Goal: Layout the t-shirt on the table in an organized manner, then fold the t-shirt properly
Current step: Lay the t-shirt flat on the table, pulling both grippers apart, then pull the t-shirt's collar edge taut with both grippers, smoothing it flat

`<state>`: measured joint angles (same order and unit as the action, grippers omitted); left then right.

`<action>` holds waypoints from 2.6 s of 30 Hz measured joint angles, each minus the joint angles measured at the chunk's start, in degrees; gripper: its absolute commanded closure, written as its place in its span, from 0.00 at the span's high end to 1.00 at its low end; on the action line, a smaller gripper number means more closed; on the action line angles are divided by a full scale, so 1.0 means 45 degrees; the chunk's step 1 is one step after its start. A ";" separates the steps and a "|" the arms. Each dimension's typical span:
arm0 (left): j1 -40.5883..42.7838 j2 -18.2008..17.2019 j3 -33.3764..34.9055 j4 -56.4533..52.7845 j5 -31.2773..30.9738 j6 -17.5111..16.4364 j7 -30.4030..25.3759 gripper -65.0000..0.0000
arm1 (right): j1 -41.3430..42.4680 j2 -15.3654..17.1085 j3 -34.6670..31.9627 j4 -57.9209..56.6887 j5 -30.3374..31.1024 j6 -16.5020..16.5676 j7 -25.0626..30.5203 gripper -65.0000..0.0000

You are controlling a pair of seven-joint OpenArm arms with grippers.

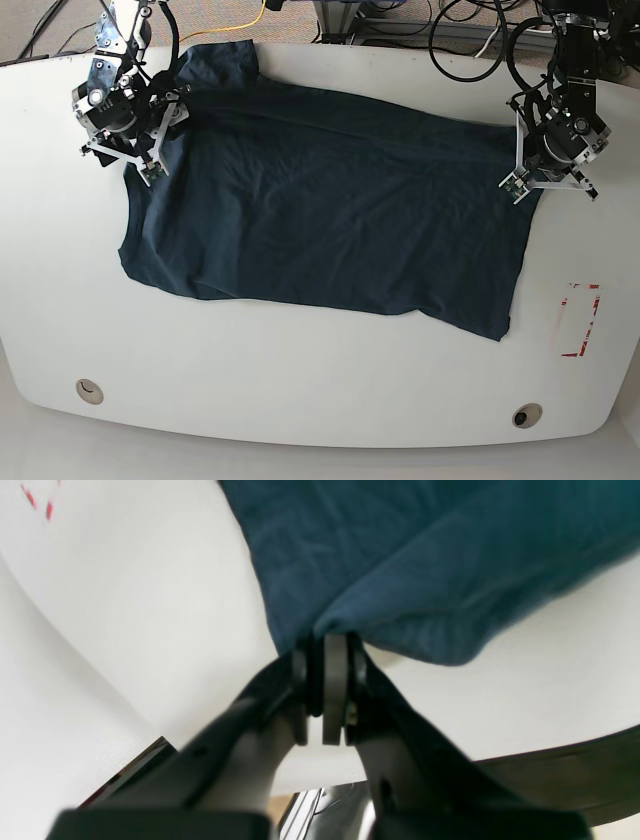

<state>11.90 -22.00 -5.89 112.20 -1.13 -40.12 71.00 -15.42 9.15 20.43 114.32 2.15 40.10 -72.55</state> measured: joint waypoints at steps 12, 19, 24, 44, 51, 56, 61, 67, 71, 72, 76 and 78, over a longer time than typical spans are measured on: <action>-0.0010 -0.0500 -0.0034 -0.0044 -0.0049 0.0000 -0.0029 0.00 | -0.0053 -0.0957 0.1389 0.0015 0.0330 -0.0010 -0.0602 0.74; 0.0126 -0.0593 -0.0034 -0.0039 -0.0053 -0.0005 -0.0029 0.00 | -0.0282 -0.1802 0.3594 0.0010 0.1613 -0.0005 -0.0719 0.73; 0.0117 -0.0636 -0.0034 -0.0044 -0.0044 0.0000 -0.0029 0.00 | -0.0291 -0.2021 0.4862 -0.0058 0.2885 -0.0005 -0.0690 0.73; 0.0102 -0.1010 -0.0039 -0.0053 -0.0010 0.0000 -0.0034 0.00 | 0.0777 -0.1593 0.8058 -0.3993 0.7252 0.0039 -0.0447 0.73; 0.0073 -0.1409 -0.0034 -0.0053 -0.0087 0.0000 -0.0248 0.00 | 0.1146 -0.1044 0.8121 -0.5498 0.8879 0.0053 -0.0146 0.73; 0.0078 -0.1574 -0.0073 -0.0053 0.0015 0.0000 -0.0748 0.00 | 0.0913 -0.1307 0.8111 -0.5819 1.0316 0.0092 -0.0253 0.73; 0.0083 -0.1506 -0.0199 -0.0053 -0.0044 -0.0005 -0.0957 0.00 | 0.0403 -0.1603 0.8058 -0.5833 1.1312 0.0097 -0.0262 0.73; 0.0102 -0.1520 -0.0437 -0.0058 0.0058 0.0000 -0.0889 0.00 | -0.0301 -0.1647 0.8058 -0.5532 1.1754 0.0151 -0.0656 0.73; 0.0102 -0.1501 -0.0423 -0.0058 -0.0005 -0.0005 -0.0918 0.00 | -0.0787 -0.1647 0.8053 -0.5221 1.1876 0.0155 -0.0743 0.73; 0.0097 -0.1501 -0.0423 -0.0053 0.0000 -0.0005 -0.0937 0.00 | -0.0884 -0.1647 0.8053 -0.5158 1.1876 0.0151 -0.0748 0.73; 0.0078 -0.1506 -0.0418 -0.0053 0.0005 -0.0005 -0.0942 0.00 | -0.1234 -0.1642 0.8048 -0.4915 1.1861 0.0151 -0.0821 0.73; 0.0073 -0.1511 -0.0423 -0.0053 0.0005 0.0000 -0.0942 0.00 | -0.1277 -0.1642 0.8048 -0.4901 1.1876 0.0151 -0.0835 0.73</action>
<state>12.23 -28.80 -7.79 111.96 -1.10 -40.12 66.76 -21.17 1.76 56.64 92.27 55.59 40.77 -76.31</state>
